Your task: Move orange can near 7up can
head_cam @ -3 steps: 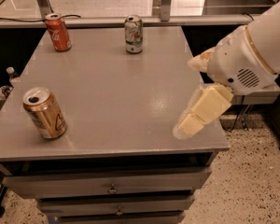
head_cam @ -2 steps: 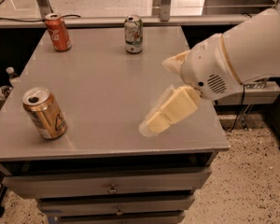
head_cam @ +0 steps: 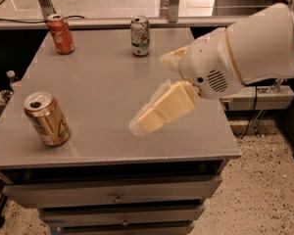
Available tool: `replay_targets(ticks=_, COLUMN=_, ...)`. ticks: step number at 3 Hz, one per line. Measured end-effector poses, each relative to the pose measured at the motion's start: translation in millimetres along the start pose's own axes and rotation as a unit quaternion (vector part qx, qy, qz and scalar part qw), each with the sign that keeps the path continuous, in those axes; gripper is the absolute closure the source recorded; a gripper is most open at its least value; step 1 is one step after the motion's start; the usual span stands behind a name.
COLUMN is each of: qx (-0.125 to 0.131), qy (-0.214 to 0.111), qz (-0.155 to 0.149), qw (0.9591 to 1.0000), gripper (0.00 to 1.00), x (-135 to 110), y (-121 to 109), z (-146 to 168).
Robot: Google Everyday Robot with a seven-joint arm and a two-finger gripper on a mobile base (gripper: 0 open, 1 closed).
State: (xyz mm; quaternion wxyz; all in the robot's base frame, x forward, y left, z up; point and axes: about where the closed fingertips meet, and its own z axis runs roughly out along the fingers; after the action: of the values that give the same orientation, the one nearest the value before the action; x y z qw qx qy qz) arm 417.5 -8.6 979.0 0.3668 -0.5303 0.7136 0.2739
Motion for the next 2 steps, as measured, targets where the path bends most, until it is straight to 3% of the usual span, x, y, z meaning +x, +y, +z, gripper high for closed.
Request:
replay_targets(ticks=1, qx=0.003, qy=-0.016, qz=-0.014, qw=0.9998, gripper=0.00, x=0, y=-2, z=17)
replay_targets(ticks=2, qx=0.010, qy=-0.056, qz=-0.050, qw=0.9972, gripper=0.00, x=-7, y=-3, z=62)
